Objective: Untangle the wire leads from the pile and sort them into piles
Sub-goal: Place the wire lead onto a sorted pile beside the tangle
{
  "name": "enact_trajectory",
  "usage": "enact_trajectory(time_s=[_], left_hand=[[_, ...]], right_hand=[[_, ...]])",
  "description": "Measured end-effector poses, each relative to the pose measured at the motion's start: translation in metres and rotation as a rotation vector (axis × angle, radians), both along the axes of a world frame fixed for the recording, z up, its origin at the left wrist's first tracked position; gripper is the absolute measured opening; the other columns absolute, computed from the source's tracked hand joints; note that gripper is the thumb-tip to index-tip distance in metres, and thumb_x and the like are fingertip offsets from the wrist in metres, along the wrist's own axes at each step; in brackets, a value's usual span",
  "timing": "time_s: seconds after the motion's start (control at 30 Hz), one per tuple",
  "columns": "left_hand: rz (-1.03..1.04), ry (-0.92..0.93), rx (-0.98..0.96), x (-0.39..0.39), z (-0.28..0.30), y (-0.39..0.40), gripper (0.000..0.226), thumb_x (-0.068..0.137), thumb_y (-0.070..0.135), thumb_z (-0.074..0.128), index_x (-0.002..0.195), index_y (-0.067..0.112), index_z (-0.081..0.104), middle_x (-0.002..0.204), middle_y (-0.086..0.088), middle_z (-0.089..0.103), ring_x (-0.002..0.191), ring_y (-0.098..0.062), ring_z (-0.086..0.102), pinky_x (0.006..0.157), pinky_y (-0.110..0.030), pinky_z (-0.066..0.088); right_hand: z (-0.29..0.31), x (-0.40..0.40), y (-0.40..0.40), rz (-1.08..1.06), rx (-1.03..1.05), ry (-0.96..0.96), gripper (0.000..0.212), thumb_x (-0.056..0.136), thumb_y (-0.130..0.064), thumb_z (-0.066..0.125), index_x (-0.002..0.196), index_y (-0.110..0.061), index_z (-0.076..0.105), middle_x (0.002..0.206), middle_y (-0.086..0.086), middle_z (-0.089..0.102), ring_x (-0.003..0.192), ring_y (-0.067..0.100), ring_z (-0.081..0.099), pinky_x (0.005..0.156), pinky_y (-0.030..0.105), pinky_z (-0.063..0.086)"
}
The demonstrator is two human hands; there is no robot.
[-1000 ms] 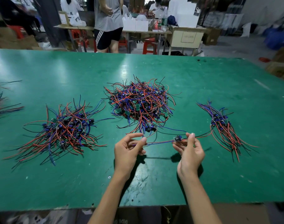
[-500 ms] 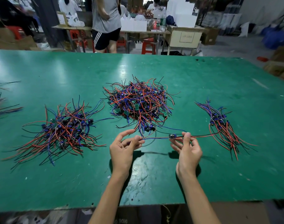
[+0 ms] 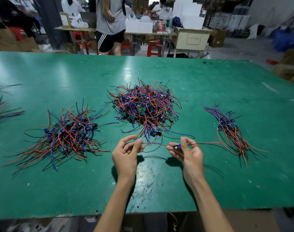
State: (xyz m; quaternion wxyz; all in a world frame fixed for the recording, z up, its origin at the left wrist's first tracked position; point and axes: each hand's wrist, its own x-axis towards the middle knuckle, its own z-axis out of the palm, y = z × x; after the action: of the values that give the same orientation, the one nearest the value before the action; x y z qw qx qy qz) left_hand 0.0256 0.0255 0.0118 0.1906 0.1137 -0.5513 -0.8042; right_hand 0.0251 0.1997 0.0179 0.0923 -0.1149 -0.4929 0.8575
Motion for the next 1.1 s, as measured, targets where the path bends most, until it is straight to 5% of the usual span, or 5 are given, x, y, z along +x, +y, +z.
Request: enact_trajectory(time_s=[0.23,0.53,0.8,0.97,1.1], left_hand=[[-0.008,-0.018,0.020,0.002,0.004,0.002,0.024,0.083,0.007,0.079,0.104,0.008,0.068,0.079,-0.016,0.077,0.068,-0.025,0.074,0.066,-0.025,0.059],[0.039,-0.054,0.012,-0.001,0.002,0.000,0.011,0.097,0.021,0.065,0.103,0.011,0.066,0.085,-0.010,0.077,0.068,-0.016,0.070,0.059,-0.023,0.056],[0.019,-0.106,-0.120,-0.003,-0.003,-0.001,0.023,0.105,0.011,0.048,0.098,0.015,0.069,0.087,-0.007,0.073,0.064,-0.012,0.058,0.059,-0.029,0.047],[-0.014,-0.109,-0.142,-0.002,-0.003,0.001,0.022,0.104,0.009,0.049,0.099,0.013,0.069,0.092,-0.014,0.072,0.067,-0.013,0.058,0.061,-0.027,0.047],[-0.017,-0.110,-0.155,-0.003,-0.004,0.001,0.023,0.104,0.010,0.050,0.096,0.016,0.070,0.087,-0.008,0.074,0.064,-0.011,0.058,0.057,-0.025,0.048]], right_hand=[[0.001,0.004,0.017,0.154,-0.342,-0.007,0.041,0.085,-0.018,0.070,0.123,-0.003,0.061,0.114,0.022,0.073,0.105,0.024,0.074,0.076,0.020,0.060],[0.016,-0.004,0.017,0.087,-0.228,-0.001,0.031,0.085,-0.015,0.066,0.116,-0.013,0.061,0.103,0.014,0.076,0.090,0.027,0.077,0.073,0.029,0.063],[0.091,-0.072,0.099,-0.223,-0.426,0.161,0.011,0.101,-0.009,0.055,0.095,-0.016,0.061,0.089,0.005,0.078,0.084,0.015,0.077,0.083,0.025,0.060],[0.075,-0.087,0.135,-0.357,-0.566,-0.097,0.017,0.106,-0.011,0.049,0.092,-0.006,0.056,0.144,0.012,0.053,0.133,0.020,0.055,0.110,0.019,0.037],[0.054,-0.082,0.108,-0.272,-0.168,-0.236,0.020,0.101,0.004,0.053,0.120,0.006,0.059,0.122,0.014,0.063,0.112,0.021,0.065,0.094,0.013,0.049]])
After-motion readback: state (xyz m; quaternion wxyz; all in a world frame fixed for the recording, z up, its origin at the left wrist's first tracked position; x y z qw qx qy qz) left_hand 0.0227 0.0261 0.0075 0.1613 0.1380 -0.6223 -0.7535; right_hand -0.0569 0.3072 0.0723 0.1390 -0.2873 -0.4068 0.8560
